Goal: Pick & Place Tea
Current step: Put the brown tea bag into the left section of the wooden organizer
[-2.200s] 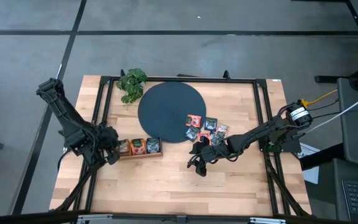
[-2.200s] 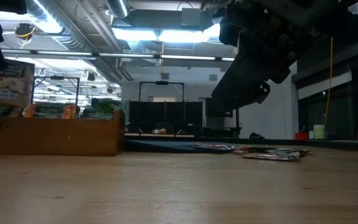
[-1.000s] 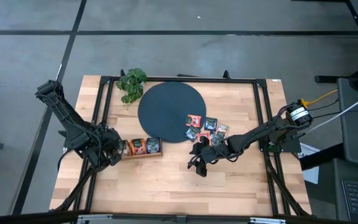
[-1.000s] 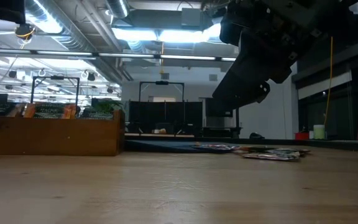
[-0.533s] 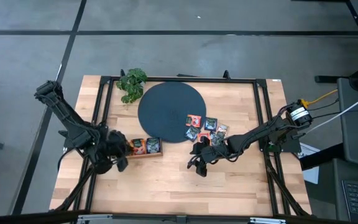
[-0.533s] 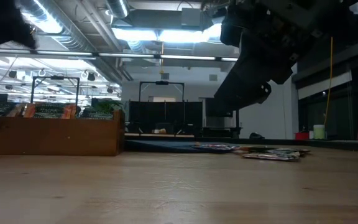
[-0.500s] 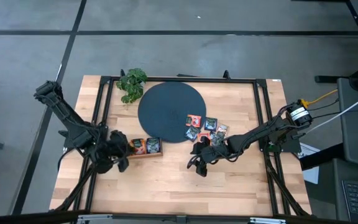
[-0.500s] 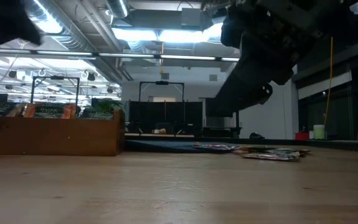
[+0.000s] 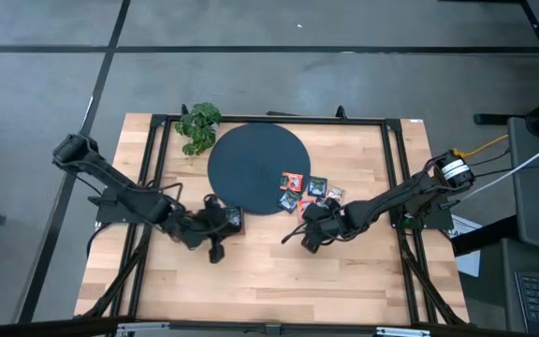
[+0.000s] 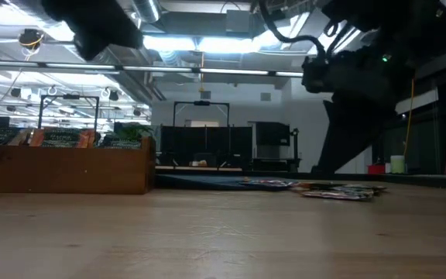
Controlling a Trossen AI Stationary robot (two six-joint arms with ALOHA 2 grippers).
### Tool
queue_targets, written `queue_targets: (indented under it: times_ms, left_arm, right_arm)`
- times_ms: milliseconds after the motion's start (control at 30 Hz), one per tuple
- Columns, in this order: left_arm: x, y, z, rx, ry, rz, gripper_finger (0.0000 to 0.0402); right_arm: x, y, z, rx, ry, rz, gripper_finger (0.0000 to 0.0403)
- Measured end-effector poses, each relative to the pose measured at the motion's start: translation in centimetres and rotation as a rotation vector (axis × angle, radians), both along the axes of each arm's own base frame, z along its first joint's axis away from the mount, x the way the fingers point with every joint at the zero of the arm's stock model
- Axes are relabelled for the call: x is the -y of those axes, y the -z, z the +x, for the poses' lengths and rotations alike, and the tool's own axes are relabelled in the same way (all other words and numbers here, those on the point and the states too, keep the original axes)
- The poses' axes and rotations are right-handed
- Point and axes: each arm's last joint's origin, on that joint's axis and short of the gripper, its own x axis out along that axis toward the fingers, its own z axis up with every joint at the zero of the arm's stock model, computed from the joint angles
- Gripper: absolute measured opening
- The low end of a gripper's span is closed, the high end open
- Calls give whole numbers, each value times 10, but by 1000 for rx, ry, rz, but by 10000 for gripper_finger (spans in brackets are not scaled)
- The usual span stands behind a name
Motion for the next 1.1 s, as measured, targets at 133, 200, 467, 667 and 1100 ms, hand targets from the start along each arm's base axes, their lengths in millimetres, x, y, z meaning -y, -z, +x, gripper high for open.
queue_targets:
  times_ms: [133, 200, 467, 667, 1100]
  left_arm:
    - [-3, 10, 16, -2, 24, 28, 19]
    - [-4, 15, 21, -12, 31, 42, 19]
    - [-7, 24, 39, 24, 46, 81, 19]
    - [-8, 20, 46, 92, 53, 89, 15]
    - [-6, 26, 50, 112, -20, -33, 12]
  right_arm:
    - [0, -2, -1, -9, -8, 20, 108]
    - [0, -1, -3, -30, -5, 40, 57]
    - [2, 1, -10, -93, 53, 50, 7]
    - [1, 13, -8, -135, 69, 59, 6]
    - [-14, 21, 8, -39, -79, 156, 4]
